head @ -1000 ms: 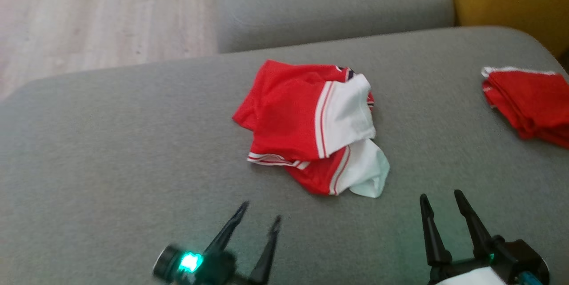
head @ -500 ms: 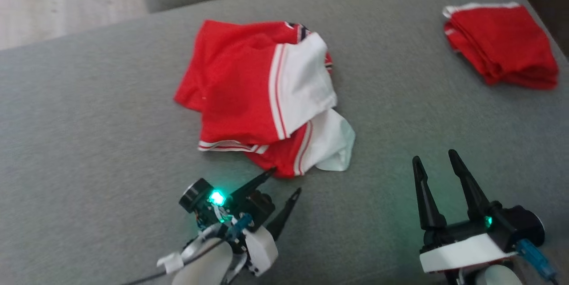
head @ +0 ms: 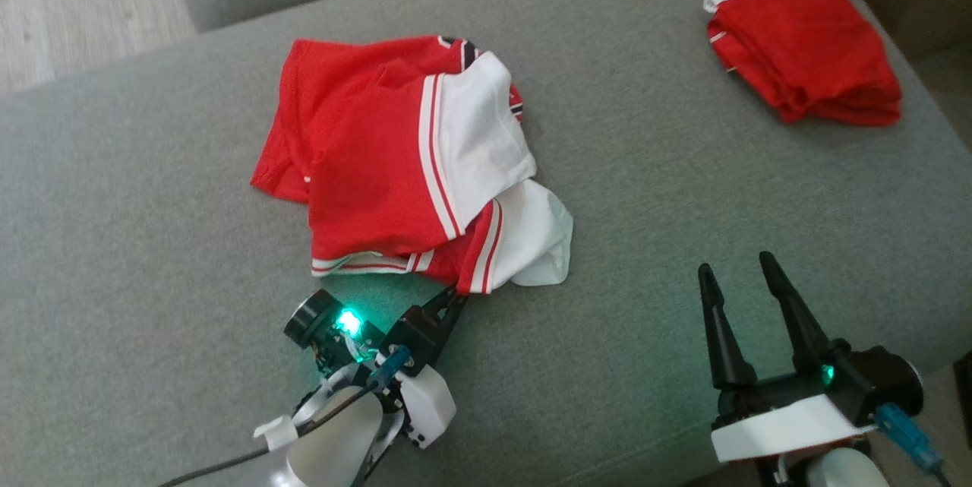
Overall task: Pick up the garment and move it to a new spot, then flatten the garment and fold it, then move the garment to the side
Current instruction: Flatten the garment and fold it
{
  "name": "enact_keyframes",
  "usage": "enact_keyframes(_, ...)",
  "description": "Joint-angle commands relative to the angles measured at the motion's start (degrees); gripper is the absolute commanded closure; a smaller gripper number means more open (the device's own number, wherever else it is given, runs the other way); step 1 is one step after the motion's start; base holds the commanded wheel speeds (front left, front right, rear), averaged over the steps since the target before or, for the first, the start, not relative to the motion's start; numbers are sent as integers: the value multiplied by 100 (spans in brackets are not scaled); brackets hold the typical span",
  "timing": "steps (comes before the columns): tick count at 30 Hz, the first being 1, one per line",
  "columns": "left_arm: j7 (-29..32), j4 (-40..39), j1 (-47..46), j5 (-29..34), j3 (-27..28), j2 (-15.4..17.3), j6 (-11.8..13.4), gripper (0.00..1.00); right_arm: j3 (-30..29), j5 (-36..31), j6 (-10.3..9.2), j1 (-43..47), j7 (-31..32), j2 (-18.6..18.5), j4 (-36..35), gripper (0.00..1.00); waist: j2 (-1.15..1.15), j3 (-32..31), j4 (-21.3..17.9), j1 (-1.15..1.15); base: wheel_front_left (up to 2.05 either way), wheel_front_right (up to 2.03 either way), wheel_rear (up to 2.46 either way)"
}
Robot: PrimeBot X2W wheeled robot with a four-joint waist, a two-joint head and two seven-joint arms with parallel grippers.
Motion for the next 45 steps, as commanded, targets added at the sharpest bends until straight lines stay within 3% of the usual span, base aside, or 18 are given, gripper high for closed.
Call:
enact_keyframes(1,-75,-159,-205,-58,100,15,24,100,150,-3,37,-156,-52,-59,-137,0,0,-98,-50,0,0,0,0)
enact_keyframes(7,-149,-834,-514,-415,-195,13,-80,100,175,21,37,-89,-52,-25,-100,0,0,-409,-226,0,0,0,0)
enact_keyframes(12,-65,-1305,-1317,-656,-320,12,-226,100,177,21,37,35,-52,9,-64,0,0,-674,-332,0,0,0,0)
enact_keyframes(21,263,-1762,-3359,-1502,246,145,-294,100,109,4,37,225,-52,34,-112,0,0,-990,-215,0,0,0,0)
enact_keyframes(25,330,-1718,-3663,-1991,597,215,-296,100,40,-1,37,276,-52,42,-151,0,0,-1050,18,0,0,0,0)
enact_keyframes(31,502,-1676,-2842,-2533,895,427,-234,100,-17,13,37,329,-52,62,-186,0,0,-1056,389,0,0,0,0)
enact_keyframes(33,571,-1806,-1779,-2912,1033,551,-127,100,-47,24,37,363,-52,75,-208,0,0,-1001,600,0,0,0,0)
enact_keyframes(34,571,-1806,-1779,-2912,1033,551,-127,100,-47,24,37,363,-52,75,-208,0,0,-1001,600,0,0,0,0)
enact_keyframes(40,550,-2152,417,-3428,1185,735,269,100,-142,-3,37,381,-52,89,-245,0,0,-764,986,0,0,0,0)
enact_keyframes(44,431,-2288,1236,-3585,1259,752,512,100,-153,-34,37,321,-52,89,-252,0,0,-661,1147,0,0,0,0)
enact_keyframes(45,406,-2320,1359,-3600,1268,750,563,82,-156,-42,37,311,-52,80,-253,0,0,-645,1183,0,0,0,0)
